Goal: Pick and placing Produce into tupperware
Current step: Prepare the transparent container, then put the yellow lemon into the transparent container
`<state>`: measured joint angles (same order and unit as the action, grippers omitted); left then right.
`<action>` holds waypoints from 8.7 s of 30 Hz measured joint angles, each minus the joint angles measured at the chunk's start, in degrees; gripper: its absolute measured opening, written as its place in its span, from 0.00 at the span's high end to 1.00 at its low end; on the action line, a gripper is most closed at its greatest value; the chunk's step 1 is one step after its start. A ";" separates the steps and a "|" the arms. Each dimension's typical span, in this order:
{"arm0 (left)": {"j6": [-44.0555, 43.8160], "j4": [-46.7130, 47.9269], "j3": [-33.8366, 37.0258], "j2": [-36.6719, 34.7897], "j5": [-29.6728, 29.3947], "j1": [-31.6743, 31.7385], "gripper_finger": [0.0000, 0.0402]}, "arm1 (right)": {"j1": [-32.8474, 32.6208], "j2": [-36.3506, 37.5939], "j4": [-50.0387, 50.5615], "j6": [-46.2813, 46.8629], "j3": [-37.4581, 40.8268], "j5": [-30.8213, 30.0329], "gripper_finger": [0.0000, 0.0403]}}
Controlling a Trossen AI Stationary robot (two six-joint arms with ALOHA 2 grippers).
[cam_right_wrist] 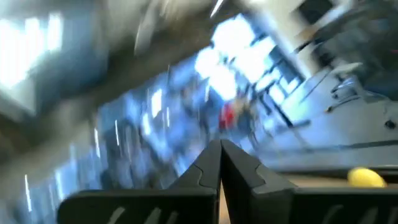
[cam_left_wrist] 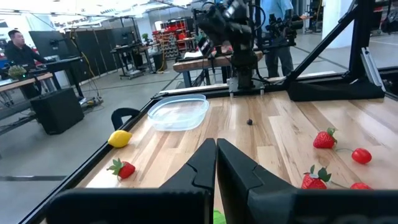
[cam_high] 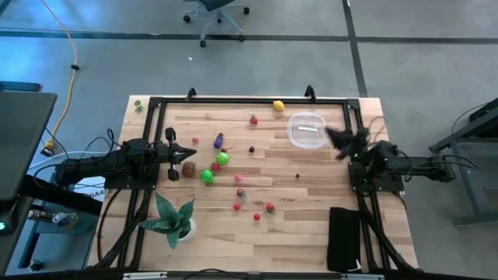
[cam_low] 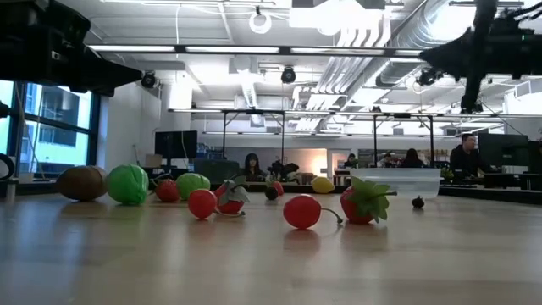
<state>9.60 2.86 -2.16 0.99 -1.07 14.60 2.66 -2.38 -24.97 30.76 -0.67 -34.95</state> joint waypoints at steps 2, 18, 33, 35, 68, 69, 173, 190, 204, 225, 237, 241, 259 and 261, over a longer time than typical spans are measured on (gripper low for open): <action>-1.25 -0.01 0.00 0.00 0.00 0.00 0.99 | 0.00 0.01 -6.70 7.69 0.00 -7.13 1.00; -2.45 0.19 -0.01 -0.02 -0.03 -0.01 0.99 | -0.01 -2.96 22.99 -3.94 -12.69 -2.20 1.00; -9.12 0.34 0.00 0.00 0.65 0.01 0.99 | 20.49 -47.90 66.89 5.08 -47.39 12.12 1.00; -10.54 0.30 0.00 -0.02 1.17 0.00 0.99 | 25.61 -55.77 71.18 2.07 -51.26 19.24 1.00; -13.11 0.21 0.00 -0.02 5.17 0.01 0.99 | 13.72 -96.05 57.74 7.10 -55.89 32.22 1.00; -13.11 0.21 0.00 -0.02 5.16 0.01 0.99 | 12.48 -96.05 56.93 7.79 -55.89 32.95 1.00; -12.89 0.22 0.00 0.00 4.93 0.01 0.99 | 41.44 -131.87 95.12 -50.73 -122.18 41.15 0.92; -12.89 0.23 0.00 0.00 4.93 0.01 0.99 | 43.45 -133.49 94.12 -53.03 -122.18 42.29 0.49; -12.90 0.23 0.00 0.00 4.92 0.01 0.99 | 43.22 -134.62 94.07 -54.19 -122.20 42.38 0.46; -12.89 0.22 0.00 0.00 4.93 0.01 0.99 | 39.08 -138.11 96.01 -52.21 -122.25 36.36 0.47; -12.89 0.24 0.00 -0.01 4.93 -0.01 0.99 | 39.30 -138.11 97.48 -49.17 -122.25 35.59 0.47; -12.89 0.24 0.00 -0.02 4.93 -0.01 0.99 | 39.30 -138.11 98.60 -47.10 -122.25 37.12 0.51; -12.89 0.23 0.00 0.00 4.92 0.00 0.99 | 35.01 -137.76 99.74 -44.65 -122.17 45.68 0.54; -12.89 0.24 0.00 -0.01 4.92 -0.01 0.99 | 34.35 -137.01 99.70 -44.77 -122.16 45.99 0.54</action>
<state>-3.29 3.09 -2.15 0.98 3.85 14.59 37.01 -139.39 74.73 -14.01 -122.83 11.04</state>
